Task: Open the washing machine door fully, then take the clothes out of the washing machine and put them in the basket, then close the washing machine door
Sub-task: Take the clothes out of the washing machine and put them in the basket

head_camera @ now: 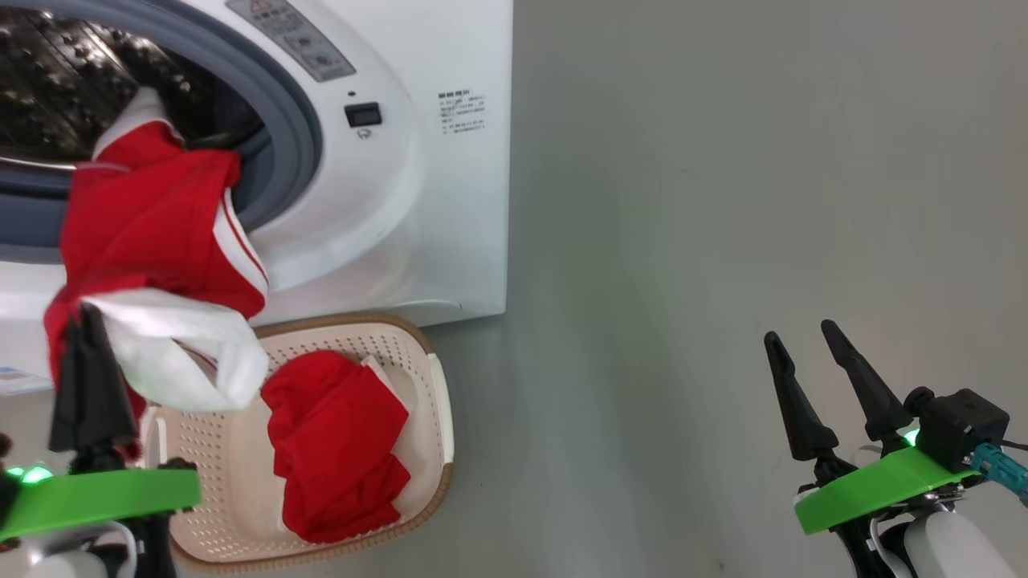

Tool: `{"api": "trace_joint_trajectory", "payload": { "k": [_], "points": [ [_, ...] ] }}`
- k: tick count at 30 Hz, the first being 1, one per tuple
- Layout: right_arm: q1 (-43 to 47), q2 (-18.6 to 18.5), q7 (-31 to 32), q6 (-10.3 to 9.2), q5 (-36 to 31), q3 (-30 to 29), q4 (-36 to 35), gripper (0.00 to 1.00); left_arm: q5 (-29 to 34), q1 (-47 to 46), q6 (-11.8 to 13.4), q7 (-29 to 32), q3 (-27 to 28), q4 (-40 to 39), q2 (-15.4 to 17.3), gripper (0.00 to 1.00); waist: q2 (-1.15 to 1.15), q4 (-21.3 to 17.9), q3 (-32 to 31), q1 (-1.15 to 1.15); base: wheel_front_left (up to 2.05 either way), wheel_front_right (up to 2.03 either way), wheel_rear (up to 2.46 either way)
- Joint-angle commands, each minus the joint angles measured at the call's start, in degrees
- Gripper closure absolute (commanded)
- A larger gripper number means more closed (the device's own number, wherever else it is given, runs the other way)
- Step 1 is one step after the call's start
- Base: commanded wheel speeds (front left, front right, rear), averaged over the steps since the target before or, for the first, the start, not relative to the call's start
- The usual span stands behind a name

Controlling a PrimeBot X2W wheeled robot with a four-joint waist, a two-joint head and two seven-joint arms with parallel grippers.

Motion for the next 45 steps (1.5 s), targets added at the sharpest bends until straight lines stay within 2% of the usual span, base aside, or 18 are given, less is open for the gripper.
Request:
{"api": "trace_joint_trajectory", "payload": {
  "k": [1, 7, 16, 27, 31, 33, 34, 35, 37, 38, 39, 40, 42, 45],
  "points": [
    [-0.4, -0.3, -0.4, 0.37, 0.3, 1.3, -1.4, 0.0, -0.5, 0.3, 0.0, -0.3, 1.4, -0.6, 1.5, 1.0, 0.0, -0.3, 1.0, 0.0, 0.0, 0.0, 0.0],
    [-2.2, -0.1, -0.4, 0.37, 0.3, 1.6, -1.8, 0.0, -0.7, -1.7, -0.1, -0.3, 1.2, 8.1, 1.5, 1.0, 0.0, -1.4, 4.7, 0.0, 0.0, 0.0, 0.0],
    [-5.4, -0.2, -0.4, 0.37, 0.1, 1.3, -2.7, 0.0, 3.9, -10.0, -0.4, -0.3, -0.1, 21.4, 1.5, 1.0, 0.0, -1.9, 11.3, 0.0, 0.0, 0.0, 0.0],
    [-7.6, 0.5, -0.4, 0.37, -0.1, 1.2, -3.2, 0.0, 7.9, -18.3, -0.4, -0.3, 1.3, 32.8, 1.5, 0.99, 0.0, -3.3, 16.1, 0.0, 0.0, 0.0, 0.0],
    [-8.1, 0.7, -0.4, 0.37, -0.1, 1.3, -3.3, 0.0, 8.9, -20.2, -0.4, -0.3, 2.5, 36.0, 2.3, 0.85, 0.0, -3.8, 16.9, 0.0, 0.0, 0.0, 0.0],
    [-8.4, 0.9, -0.4, 0.37, -0.1, 1.4, -3.4, 0.0, 9.3, -21.0, -0.4, -0.3, 2.6, 37.3, 2.7, 0.74, 0.0, -4.0, 17.2, 0.0, 0.0, 0.0, 0.0],
    [-8.4, 0.9, -0.4, 0.37, -0.1, 1.4, -3.4, 0.0, 9.3, -21.0, -0.4, -0.3, 2.6, 37.3, 2.7, 0.74, 0.0, -4.0, 17.2, 0.0, 0.0, 0.0, 0.0],
    [-8.4, 0.9, -0.4, 0.37, -0.1, 1.4, -3.4, 0.0, 9.6, -21.2, -0.4, -0.3, 2.7, 37.5, 2.6, 0.67, 0.0, -4.0, 17.2, 0.0, 0.0, 0.0, 0.0],
    [-8.5, 1.0, -0.4, 0.37, -0.1, 1.4, -3.3, 0.0, 10.0, -21.3, -0.4, -0.3, 3.4, 37.6, 2.4, 0.51, 0.0, -4.0, 17.2, 0.0, 0.0, 0.0, 0.0],
    [-8.5, 1.0, -0.4, 0.37, -0.2, 1.4, -3.2, 0.0, 10.2, -21.3, -0.4, -0.3, 3.6, 37.6, 2.3, 0.28, 0.0, -4.0, 17.1, 0.0, 0.0, 0.0, 0.0],
    [-8.5, 1.0, -0.4, 0.37, -0.2, 1.5, -3.2, 0.0, 10.3, -21.4, -0.4, -0.3, 3.8, 37.6, 2.3, 0.14, 0.0, -4.1, 17.1, 0.0, 0.0, 0.0, 0.0],
    [-8.5, 1.0, -0.4, 0.37, -0.2, 1.5, -3.1, 0.0, 10.4, -21.3, -0.4, -0.3, 3.9, 37.6, 2.2, 0.07, 0.0, -4.1, 16.9, 0.0, 0.0, 0.0, 0.0],
    [-8.4, 1.0, -0.4, 0.37, -0.2, 1.5, -3.0, 0.0, 10.5, -21.2, -0.4, -0.3, 3.9, 37.6, 2.1, 0.0, 0.0, -4.1, 16.6, 0.0, 0.0, 0.0, 0.0],
    [-8.1, 0.9, -0.4, 0.37, -0.2, 1.4, -2.9, 0.0, 10.4, -20.7, -0.4, -0.3, 3.7, 37.3, 2.0, 0.0, 0.0, -3.9, 16.0, 0.0, 0.0, 0.0, 0.0]
  ]
}}
